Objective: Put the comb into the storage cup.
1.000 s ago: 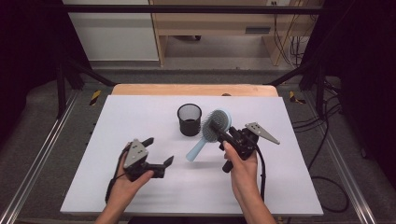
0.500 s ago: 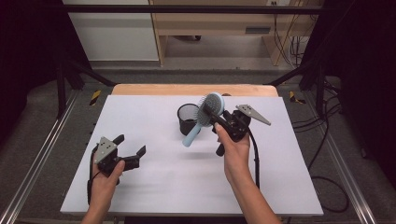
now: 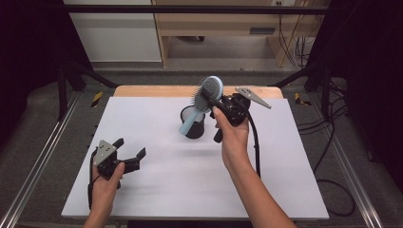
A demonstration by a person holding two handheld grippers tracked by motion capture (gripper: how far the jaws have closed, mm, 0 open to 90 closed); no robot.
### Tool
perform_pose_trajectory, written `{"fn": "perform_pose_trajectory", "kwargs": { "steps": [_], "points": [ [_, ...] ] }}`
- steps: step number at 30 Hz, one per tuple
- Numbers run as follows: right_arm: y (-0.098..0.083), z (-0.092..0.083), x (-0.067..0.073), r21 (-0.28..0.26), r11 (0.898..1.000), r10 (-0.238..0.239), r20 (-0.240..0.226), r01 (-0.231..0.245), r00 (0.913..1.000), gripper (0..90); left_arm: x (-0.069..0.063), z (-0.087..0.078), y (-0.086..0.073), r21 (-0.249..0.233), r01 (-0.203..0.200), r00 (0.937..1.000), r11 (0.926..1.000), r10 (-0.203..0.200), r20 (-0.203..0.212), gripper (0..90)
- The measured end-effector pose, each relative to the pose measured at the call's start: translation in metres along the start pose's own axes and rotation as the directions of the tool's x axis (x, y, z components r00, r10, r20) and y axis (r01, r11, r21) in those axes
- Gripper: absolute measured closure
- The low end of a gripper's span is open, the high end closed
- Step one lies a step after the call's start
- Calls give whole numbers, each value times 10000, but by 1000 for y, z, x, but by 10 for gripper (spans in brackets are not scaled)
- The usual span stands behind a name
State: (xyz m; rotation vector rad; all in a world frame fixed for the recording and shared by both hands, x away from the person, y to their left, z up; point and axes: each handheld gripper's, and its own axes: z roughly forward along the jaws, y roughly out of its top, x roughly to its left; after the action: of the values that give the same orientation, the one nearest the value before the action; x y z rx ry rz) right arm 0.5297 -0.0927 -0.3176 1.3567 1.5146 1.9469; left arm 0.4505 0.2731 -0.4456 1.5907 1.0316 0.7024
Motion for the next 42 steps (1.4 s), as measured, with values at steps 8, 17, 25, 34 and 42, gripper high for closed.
{"fn": "perform_pose_trajectory", "kwargs": {
  "steps": [8,17,25,34,42],
  "points": [
    [6,17,1,-228,9995,212,98,-210,9997,518,2,0,0,-42,31,10000,10000,-31,8,41],
    [7,30,-2,-372,9991,197,203,-189,9996,518,2,0,0,-22,9,10000,10000,-9,33,42],
    [8,33,-6,-500,9984,271,317,-255,9991,517,2,1,0,4,-51,10000,10000,51,79,42],
    [8,34,-8,-504,9983,293,290,-278,9992,517,0,1,0,31,-112,9998,9999,111,187,41],
    [11,34,-10,-579,9980,293,362,-272,9989,516,-1,2,0,43,-128,9997,9999,126,232,41]
  ]
}}
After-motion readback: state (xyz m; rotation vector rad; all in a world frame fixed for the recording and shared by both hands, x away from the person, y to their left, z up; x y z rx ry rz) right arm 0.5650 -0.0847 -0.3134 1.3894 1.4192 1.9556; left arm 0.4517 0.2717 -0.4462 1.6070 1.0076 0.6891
